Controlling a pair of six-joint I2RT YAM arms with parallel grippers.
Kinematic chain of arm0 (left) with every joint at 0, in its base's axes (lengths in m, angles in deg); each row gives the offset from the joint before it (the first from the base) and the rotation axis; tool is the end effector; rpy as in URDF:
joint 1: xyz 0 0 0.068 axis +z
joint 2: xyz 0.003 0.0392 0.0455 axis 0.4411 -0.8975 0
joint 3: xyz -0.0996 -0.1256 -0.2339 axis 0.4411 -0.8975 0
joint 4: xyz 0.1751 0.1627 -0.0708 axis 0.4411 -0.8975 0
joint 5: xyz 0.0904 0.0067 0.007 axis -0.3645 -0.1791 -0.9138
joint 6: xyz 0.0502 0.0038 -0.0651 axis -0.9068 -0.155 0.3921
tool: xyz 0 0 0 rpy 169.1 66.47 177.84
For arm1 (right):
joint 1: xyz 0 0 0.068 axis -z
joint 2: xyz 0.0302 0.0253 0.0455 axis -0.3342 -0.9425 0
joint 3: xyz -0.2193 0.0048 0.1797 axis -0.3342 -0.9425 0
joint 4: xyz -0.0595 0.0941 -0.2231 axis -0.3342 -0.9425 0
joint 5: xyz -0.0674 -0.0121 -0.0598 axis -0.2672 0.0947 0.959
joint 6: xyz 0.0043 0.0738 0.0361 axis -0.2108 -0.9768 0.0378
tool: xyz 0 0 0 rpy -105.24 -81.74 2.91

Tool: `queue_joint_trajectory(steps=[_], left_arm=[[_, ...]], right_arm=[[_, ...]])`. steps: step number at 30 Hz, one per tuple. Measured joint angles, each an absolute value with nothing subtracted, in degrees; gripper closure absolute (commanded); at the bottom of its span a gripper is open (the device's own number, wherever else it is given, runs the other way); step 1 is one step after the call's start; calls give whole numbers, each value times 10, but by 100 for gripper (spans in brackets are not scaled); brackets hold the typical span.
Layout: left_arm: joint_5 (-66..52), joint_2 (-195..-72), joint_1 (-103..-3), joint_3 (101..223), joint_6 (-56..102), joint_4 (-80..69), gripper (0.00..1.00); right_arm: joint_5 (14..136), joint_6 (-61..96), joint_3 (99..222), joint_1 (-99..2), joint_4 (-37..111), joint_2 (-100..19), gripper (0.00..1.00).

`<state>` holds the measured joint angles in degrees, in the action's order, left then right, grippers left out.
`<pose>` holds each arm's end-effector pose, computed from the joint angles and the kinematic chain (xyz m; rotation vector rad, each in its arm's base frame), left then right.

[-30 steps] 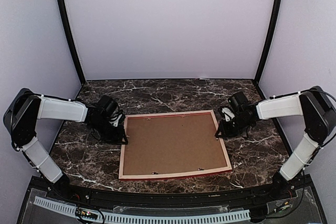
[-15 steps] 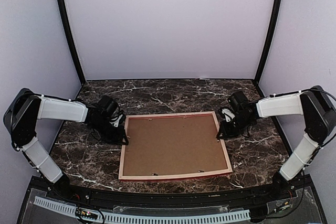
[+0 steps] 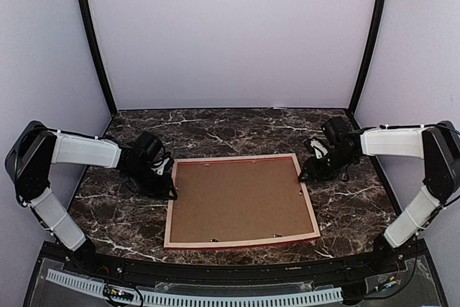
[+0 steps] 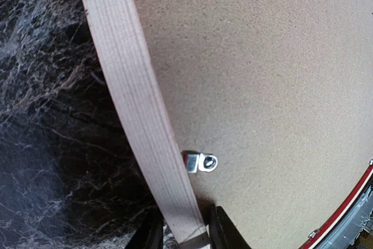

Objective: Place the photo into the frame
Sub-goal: Press the fastener onto the backboard, then position the photo frame at the center of the board.

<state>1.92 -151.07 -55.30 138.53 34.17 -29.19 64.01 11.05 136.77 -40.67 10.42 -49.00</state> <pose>0.2521 -0.1646 0.1396 0.2451 2.8099 -0.6456 0.2696 0.1285 0.1634 -0.2874 2.7493 0.6044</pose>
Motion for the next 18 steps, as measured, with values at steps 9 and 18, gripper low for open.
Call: queue_joint_trajectory(steps=[9, 18], left_arm=[[18, -1511, -553, 1386, 342, -293, 66], [20, -1510, -553, 1391, 345, -295, 48]], right_arm=[[643, 77, 1301, -423, 104, -425, 49], [671, 27, 1262, -483, 104, -404, 60]])
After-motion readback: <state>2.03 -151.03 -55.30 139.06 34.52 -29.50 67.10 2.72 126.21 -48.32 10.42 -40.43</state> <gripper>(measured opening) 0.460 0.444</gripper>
